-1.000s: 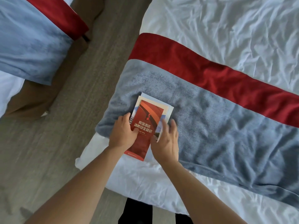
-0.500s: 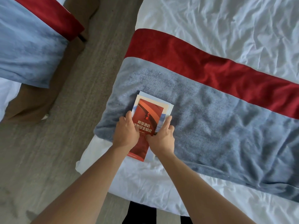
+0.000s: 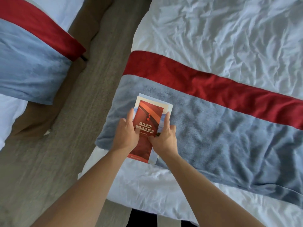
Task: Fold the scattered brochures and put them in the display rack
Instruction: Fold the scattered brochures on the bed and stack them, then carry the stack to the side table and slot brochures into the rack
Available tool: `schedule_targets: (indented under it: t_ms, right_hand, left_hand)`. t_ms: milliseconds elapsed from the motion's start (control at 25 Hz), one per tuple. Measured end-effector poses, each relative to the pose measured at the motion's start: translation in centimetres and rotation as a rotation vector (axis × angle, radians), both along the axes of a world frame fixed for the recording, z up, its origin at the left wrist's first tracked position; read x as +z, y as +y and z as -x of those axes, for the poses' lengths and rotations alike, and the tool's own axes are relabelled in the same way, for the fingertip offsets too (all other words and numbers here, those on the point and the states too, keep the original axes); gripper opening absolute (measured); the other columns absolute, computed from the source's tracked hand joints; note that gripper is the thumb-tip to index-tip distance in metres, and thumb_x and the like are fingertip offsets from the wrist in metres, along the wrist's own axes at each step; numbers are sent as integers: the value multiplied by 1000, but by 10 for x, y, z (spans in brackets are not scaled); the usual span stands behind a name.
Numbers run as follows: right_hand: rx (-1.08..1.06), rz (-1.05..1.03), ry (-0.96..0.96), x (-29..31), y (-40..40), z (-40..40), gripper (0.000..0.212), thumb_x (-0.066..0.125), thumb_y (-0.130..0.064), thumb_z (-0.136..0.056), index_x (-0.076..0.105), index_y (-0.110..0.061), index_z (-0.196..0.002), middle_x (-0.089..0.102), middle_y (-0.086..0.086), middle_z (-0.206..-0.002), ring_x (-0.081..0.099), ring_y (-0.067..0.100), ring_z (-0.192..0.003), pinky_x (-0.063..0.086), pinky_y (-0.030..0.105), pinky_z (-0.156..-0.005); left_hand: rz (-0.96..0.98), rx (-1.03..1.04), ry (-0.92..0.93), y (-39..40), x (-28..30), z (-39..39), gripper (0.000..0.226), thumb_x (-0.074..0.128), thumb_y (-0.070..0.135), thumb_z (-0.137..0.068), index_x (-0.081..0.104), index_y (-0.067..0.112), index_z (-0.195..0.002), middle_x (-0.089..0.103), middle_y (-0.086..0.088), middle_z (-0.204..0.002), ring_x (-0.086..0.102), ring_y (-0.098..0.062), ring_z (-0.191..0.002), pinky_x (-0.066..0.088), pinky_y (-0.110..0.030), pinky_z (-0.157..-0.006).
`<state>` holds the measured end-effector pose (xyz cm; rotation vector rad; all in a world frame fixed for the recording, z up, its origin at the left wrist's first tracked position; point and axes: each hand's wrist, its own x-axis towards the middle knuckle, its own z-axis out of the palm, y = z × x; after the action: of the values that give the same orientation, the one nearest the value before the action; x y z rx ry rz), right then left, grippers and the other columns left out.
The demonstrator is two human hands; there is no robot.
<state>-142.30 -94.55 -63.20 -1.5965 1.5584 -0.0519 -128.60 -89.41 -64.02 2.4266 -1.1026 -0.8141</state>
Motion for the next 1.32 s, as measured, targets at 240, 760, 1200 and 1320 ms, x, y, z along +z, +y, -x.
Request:
schedule_targets:
  t_ms: [240, 760, 1200, 1320]
  right_hand:
    - [-34, 111, -60, 78, -50, 36, 99, 75, -20, -76, 20, -43, -156, 37, 1, -113, 60, 16, -79, 53, 31, -76]
    - [-429, 409, -38, 260, -48, 338, 95, 72, -23, -78, 20, -43, -155, 37, 0, -112, 58, 17, -88, 46, 23, -78]
    - [-813, 607, 125, 373, 88, 716, 94, 73, -27, -76, 23, -38, -154, 36, 2, -110, 50, 22, -91, 44, 30, -83]
    - [-918, 602, 164, 383, 129, 794, 96, 74, -30, -76, 21, -39, -155, 36, 2, -112, 49, 19, -90, 44, 30, -82]
  left_hand:
    - [170, -178, -35, -49, 78, 23, 80, 64, 14, -92, 19, 33, -155, 46, -11, -100, 52, -19, -77, 47, -28, -70]
    - [337, -706, 21, -126, 264, 311, 74, 63, 18, -93, 24, 31, -154, 46, -10, -106, 58, -30, -96, 44, -33, -88]
    - [478, -1109, 147, -58, 376, 708, 72, 62, 28, -93, 25, 34, -154, 47, -19, -121, 56, -36, -109, 42, -39, -99]
    - [491, -1226, 146, -36, 387, 795, 72, 61, 31, -92, 24, 35, -153, 47, -16, -122, 54, -33, -110, 42, -36, -96]
